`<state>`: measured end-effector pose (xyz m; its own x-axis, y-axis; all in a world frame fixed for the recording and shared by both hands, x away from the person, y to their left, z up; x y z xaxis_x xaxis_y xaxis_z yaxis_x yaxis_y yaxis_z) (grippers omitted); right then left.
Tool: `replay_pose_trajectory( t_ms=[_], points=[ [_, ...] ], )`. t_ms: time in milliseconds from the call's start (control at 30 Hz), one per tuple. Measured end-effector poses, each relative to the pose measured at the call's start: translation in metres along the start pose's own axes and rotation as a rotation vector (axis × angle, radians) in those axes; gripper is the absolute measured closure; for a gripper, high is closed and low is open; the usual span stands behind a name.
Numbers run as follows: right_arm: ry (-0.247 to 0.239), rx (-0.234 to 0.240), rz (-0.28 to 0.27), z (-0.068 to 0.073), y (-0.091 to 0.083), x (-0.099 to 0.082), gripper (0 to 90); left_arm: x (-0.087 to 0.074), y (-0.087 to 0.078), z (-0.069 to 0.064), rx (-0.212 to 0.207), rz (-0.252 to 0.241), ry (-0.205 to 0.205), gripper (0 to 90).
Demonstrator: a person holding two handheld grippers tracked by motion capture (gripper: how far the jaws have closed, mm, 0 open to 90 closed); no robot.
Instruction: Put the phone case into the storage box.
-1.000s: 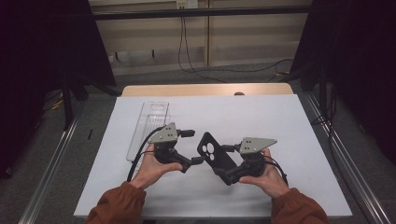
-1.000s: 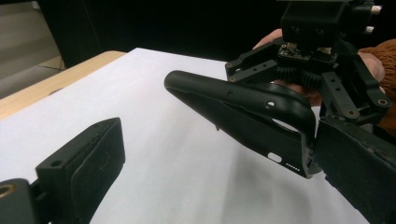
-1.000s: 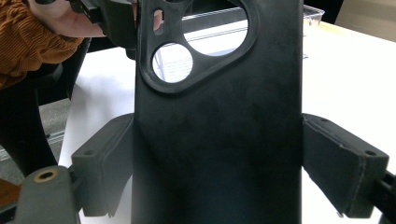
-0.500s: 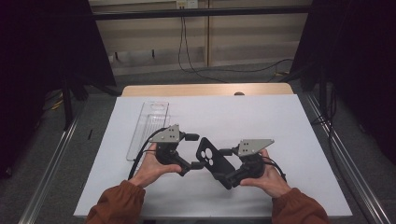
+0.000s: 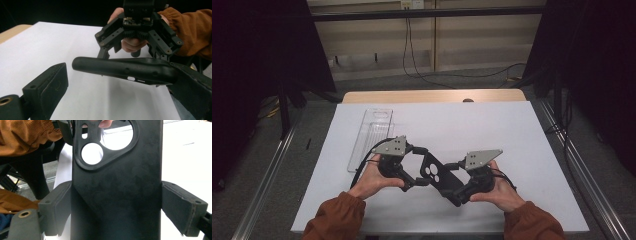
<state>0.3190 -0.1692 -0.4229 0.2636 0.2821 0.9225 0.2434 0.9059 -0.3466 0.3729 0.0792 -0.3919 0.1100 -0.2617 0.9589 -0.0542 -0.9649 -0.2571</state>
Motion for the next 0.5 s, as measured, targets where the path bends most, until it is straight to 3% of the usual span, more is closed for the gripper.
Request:
replay_pose_trajectory(
  t_ms=[500],
  points=[
    [-0.003,0.023,0.006,0.0018,0.0023,-0.0003,14.2,-0.0003,0.0001,0.0002,-0.056,-0.006,-0.009,9.3]
  ],
)
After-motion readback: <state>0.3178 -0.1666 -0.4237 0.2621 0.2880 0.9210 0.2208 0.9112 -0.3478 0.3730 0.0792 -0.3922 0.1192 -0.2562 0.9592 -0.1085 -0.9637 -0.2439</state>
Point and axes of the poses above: each handheld gripper's, and its own axes: y roughly forward along the jaws, x roughly out of its top, z roughly to its left, the point moved 1 cm from there along y, roughly forward along the jaws, and after that the axes turned 5 degrees about -z, right-handed, at the moved point
